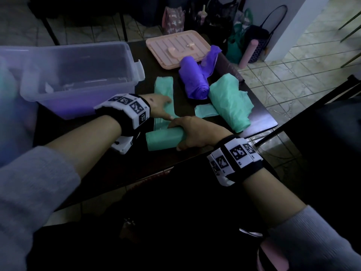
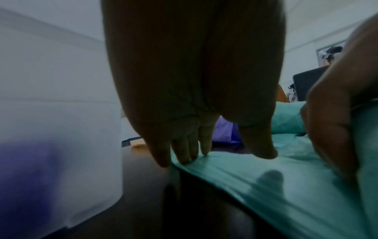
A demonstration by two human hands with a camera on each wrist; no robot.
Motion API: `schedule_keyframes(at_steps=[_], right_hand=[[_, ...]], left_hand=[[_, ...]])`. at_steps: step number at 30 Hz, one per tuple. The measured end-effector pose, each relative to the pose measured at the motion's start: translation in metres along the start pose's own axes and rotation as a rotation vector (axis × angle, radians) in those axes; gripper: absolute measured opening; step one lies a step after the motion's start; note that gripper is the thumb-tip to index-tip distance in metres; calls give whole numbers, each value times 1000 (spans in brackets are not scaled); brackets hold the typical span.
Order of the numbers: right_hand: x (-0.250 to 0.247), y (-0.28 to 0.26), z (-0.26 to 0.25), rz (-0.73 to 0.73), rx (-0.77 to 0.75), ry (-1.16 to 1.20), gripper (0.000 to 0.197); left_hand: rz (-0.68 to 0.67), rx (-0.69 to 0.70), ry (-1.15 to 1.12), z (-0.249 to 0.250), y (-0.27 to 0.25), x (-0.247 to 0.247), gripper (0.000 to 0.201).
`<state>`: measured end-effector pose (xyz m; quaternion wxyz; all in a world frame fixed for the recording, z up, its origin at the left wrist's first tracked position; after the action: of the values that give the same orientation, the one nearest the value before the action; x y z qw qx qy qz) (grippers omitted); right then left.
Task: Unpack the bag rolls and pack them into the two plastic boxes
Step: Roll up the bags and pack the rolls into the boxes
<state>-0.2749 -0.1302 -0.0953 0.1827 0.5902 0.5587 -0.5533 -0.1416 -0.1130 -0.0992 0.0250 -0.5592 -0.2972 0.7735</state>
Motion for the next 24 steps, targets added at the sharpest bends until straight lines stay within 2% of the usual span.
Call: schedule_keyframes(at_steps=[8,13,17,21,24], right_hand=[[0,-3,-6,56,-23,-114,64],[3,-2,-6,49,-30,-72,64],[6,-4,-1,70,-23,52,65],[3,-2,0,49,-21,62,59],[2,-2,-1,29,-31,40,60]], left_hand=[[-2,-8,53,-8,7,5,75],[-28,-10,50,-7,6,5,74],[8,16,21,-9,5,6,74],[85,92,-78,-14,2,3,85],[163,111,-110,-13,-5,-4,73]])
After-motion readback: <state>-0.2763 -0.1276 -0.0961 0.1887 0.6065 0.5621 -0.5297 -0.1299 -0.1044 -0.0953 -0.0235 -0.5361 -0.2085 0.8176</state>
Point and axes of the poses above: each hand's wrist, its own y-axis towards the middle knuckle, its own x-axis out of the palm, z = x × y, the point moved 4 cm from there along y, towards the middle knuckle, and after that the axes turned 2 degrees about -y, right-handed, at the moved point
